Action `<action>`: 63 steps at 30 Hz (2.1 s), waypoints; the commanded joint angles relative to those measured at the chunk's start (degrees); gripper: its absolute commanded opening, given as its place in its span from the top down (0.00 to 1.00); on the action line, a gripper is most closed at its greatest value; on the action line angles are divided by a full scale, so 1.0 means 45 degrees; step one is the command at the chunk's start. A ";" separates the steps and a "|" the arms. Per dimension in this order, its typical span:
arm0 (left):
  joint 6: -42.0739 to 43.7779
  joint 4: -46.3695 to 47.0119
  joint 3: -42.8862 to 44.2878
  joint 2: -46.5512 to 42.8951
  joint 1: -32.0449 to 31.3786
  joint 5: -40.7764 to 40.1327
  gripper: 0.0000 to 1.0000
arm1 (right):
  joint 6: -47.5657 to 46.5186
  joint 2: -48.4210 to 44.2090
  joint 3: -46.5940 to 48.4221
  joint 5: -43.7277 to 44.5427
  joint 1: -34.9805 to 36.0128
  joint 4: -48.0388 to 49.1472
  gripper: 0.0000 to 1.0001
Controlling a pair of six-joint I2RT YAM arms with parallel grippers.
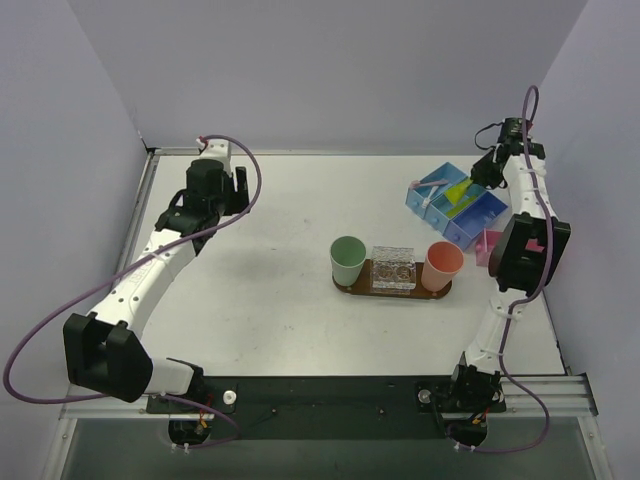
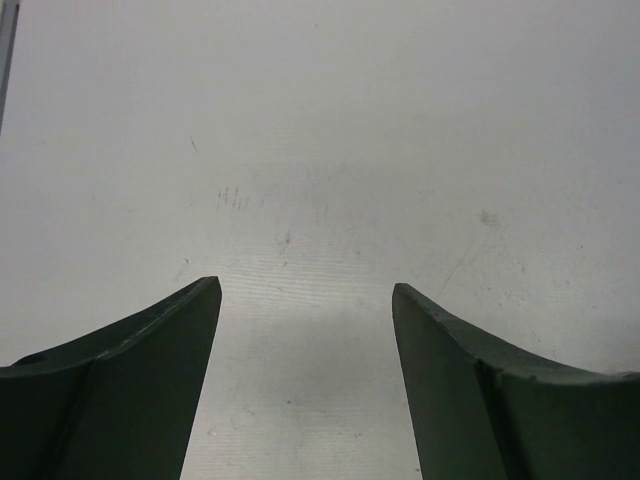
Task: Prepare toiletry sets of a toothbrush and toothpaste on the tray
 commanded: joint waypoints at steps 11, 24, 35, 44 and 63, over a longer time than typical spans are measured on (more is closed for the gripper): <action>-0.0155 0.0566 0.1786 -0.0833 0.0084 0.1267 0.20 | -0.2655 -0.3669 0.0810 0.0237 0.2129 0.1273 1.00; -0.3866 0.0800 0.1648 -0.1712 0.0065 0.5501 0.24 | -0.3145 -0.5896 -0.1883 -0.4426 0.6230 0.7350 1.00; -0.7673 0.4136 0.0108 -0.2708 0.0045 0.7323 0.23 | -0.6303 -0.7225 -0.3994 -0.4355 1.0390 0.6300 1.00; -0.8087 0.4414 -0.1570 -0.3762 -0.0013 0.6640 0.22 | -0.8125 -0.8065 -0.5460 -0.2187 1.3185 0.6159 1.00; -0.8204 0.4140 -0.2939 -0.3801 -0.1830 0.6327 0.55 | -0.9220 -0.8280 -0.5987 -0.1053 1.4338 0.6238 1.00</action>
